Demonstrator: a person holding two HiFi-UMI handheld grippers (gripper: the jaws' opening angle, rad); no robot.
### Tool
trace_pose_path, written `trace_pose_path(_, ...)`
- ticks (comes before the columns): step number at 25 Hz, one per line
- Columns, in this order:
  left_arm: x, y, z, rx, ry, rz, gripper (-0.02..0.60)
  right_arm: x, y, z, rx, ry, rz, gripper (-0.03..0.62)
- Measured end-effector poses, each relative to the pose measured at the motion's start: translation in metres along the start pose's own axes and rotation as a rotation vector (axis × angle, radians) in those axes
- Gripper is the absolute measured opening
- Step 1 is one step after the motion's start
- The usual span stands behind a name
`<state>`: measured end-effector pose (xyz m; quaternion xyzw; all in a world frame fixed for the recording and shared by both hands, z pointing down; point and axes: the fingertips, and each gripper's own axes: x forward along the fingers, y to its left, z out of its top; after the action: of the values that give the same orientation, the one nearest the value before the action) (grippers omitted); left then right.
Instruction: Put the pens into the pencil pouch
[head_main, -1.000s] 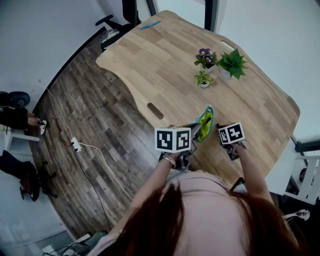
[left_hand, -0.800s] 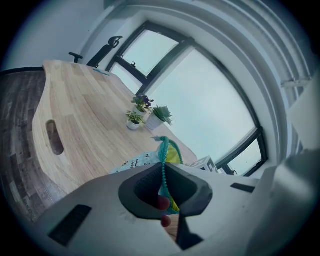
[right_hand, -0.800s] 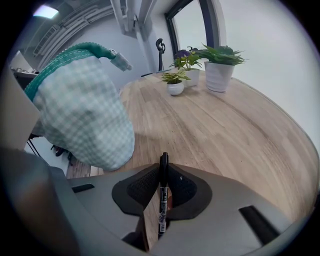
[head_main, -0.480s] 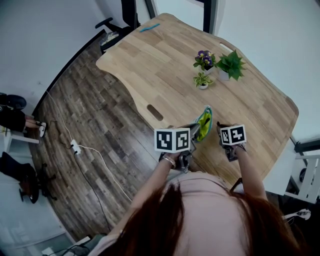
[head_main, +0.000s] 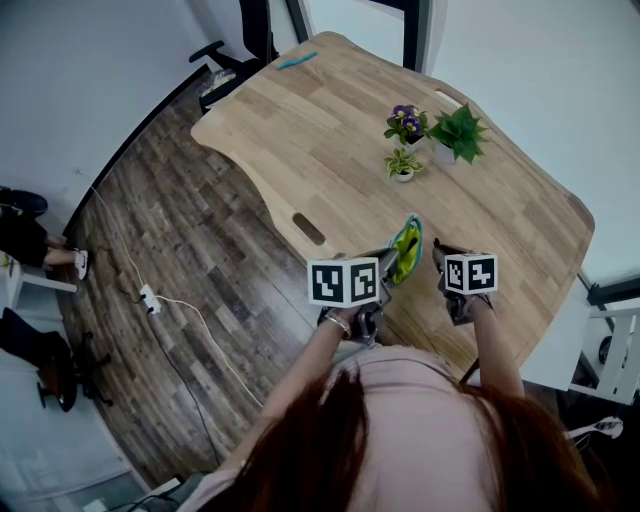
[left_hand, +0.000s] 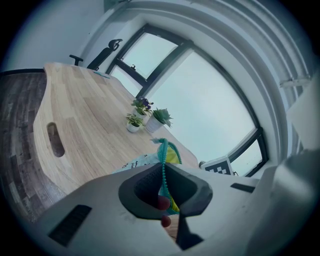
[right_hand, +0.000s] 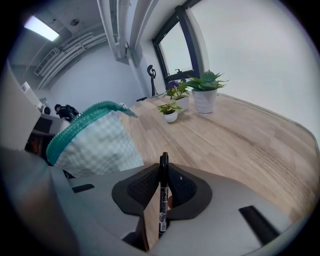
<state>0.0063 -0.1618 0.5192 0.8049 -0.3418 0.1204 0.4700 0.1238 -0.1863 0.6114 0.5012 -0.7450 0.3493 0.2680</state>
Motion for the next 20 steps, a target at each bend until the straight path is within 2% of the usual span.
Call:
trace_pose_path(14, 0.0, -0.003, -0.002, -0.007, -0.007, -0.012, 0.012, -0.039, 0.012, 0.048, 0.07, -0.185, 0.047, 0.051)
trace_pose_path(20, 0.0, -0.003, -0.002, -0.011, -0.005, -0.013, 0.012, -0.055, 0.021, 0.068, 0.141, -0.263, 0.119, 0.051)
